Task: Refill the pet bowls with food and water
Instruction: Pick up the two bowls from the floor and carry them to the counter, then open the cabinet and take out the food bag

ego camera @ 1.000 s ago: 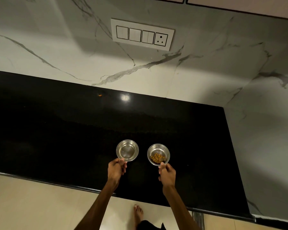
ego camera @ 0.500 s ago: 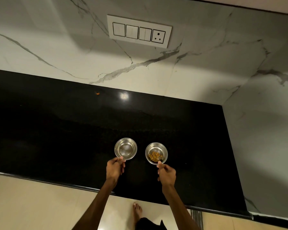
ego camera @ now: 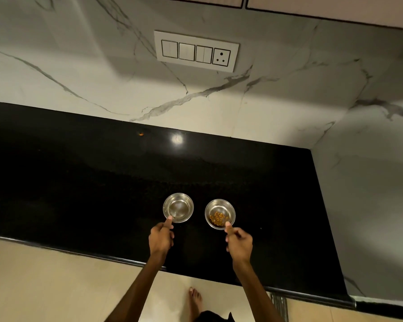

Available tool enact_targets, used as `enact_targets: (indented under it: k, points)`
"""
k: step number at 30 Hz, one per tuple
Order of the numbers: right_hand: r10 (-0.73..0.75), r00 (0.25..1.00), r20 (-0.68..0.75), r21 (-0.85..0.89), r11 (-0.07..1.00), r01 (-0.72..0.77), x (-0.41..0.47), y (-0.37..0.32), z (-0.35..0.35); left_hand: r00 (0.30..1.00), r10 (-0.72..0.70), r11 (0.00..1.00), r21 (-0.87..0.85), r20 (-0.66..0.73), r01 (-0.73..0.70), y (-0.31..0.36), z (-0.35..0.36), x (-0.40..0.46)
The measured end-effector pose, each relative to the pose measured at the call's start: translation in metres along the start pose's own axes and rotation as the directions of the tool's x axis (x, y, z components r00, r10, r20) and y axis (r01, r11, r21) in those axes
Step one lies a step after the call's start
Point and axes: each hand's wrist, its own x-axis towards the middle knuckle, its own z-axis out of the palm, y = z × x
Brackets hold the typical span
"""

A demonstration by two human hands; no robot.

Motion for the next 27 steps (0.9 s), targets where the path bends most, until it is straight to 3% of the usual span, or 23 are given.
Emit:
enact_targets:
  k: [11, 14, 20, 27]
  points:
    - [-0.237, 0.971, 0.036, 0.198, 0.954, 0.225, -0.011, -0.075, 0.006, 0.957, 0.225, 0.974, -0.053, 0.181, -0.219, 0.071, 0.023, -0.040]
    - [-0.281, 0.959, 0.026, 0.228, 0.936, 0.268, -0.015, -0.106, 0.008, 0.917, 0.308, 0.951, -0.104, 0.255, -0.290, 0.106, 0.039, -0.050]
    - [-0.418, 0.908, 0.018, 0.282, 0.873, 0.397, -0.026, -0.168, 0.007, 0.825, 0.497, 0.868, -0.157, 0.269, -0.472, 0.177, 0.061, -0.069]
    - [-0.535, 0.844, -0.026, 0.327, 0.793, 0.513, -0.037, -0.245, -0.002, 0.717, 0.632, 0.775, -0.255, 0.295, -0.578, 0.266, 0.071, -0.101]
